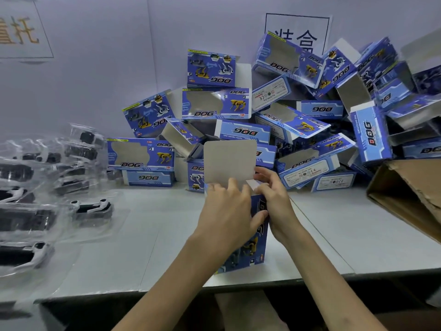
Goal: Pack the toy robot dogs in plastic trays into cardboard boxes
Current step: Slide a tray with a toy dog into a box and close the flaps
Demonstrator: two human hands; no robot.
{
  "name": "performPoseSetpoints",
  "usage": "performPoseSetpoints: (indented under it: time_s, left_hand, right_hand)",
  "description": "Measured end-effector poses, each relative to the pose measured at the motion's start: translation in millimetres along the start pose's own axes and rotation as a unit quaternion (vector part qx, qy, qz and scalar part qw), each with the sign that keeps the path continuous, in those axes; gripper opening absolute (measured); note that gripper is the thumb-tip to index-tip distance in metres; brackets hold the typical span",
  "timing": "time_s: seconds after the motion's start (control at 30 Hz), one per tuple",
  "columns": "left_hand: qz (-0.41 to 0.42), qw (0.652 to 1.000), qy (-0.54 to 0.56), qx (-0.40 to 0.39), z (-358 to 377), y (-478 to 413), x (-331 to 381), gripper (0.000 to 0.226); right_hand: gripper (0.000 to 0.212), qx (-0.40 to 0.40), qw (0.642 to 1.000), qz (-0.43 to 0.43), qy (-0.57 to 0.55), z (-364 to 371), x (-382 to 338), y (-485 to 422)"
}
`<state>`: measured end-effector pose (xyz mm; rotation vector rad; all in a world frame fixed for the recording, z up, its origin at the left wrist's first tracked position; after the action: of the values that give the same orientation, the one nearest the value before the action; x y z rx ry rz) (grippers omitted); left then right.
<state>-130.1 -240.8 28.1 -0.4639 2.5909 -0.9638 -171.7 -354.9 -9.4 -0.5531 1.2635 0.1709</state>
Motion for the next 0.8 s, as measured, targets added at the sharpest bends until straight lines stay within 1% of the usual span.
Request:
performPoseSetpoints:
  time_s: [0.13,0.2,0.23,0.3,0.37,0.43,0.5,0.67,0.73,0.8]
  left_hand:
    - [-0.016,0.997,0.078,-0.006,1,4,-11,0.054]
    - [-0.008,0.995,0.099,-0.005,1,6,-13,0.056]
    - [0.003,0.996,0.094,-0.002,2,6,-12,0.06]
    - [0.031,0.997,0.064,0.002,5,5,-5,0.071]
    - [0.041,0.998,0.052,0.015,6,3,-3,0.08]
    - [0.032,0.998,0.052,0.031,6,5,-4,0.081]
    - [0.025,0.998,0.05,0.04,7,6,-5,0.076]
    - [-0.002,0.997,0.064,0.047,16,2,-7,0.066]
    - [-0.001,0.996,0.086,0.038,22,-5,-13,0.063]
    - [0.003,0.995,0.094,0.032,28,-14,-21,0.064]
  right_hand:
    - [0.049,0.0,0.997,0.05,-0.054,2,4,-5]
    - [0.055,-0.022,0.993,0.082,-0.084,0,7,-8]
    - [0.054,-0.039,0.991,0.089,-0.097,0,7,-8]
    - [0.048,-0.054,0.987,0.091,-0.117,0,7,-5]
    - [0.04,-0.053,0.986,0.093,-0.132,-1,8,-1]
    - [0.033,-0.06,0.98,0.102,-0.158,-1,8,1]
    - [0.031,-0.055,0.978,0.111,-0.168,-2,5,-2]
    - [0.038,-0.051,0.99,0.071,-0.113,5,-8,-23]
    - [0.037,-0.065,0.988,0.066,-0.122,12,-16,-37]
    - [0.034,-0.089,0.988,0.043,-0.117,21,-29,-56]
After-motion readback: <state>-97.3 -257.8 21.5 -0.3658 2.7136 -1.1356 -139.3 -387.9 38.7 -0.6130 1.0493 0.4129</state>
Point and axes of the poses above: each hand's wrist, its own y-axis away from the middle knuckle, its own z-axis out of the palm, x = y × z, the point moved 6 cm from there along -y, towards the middle knuckle, and after that the axes turned 11 degrees about x, right-handed, at the moved point
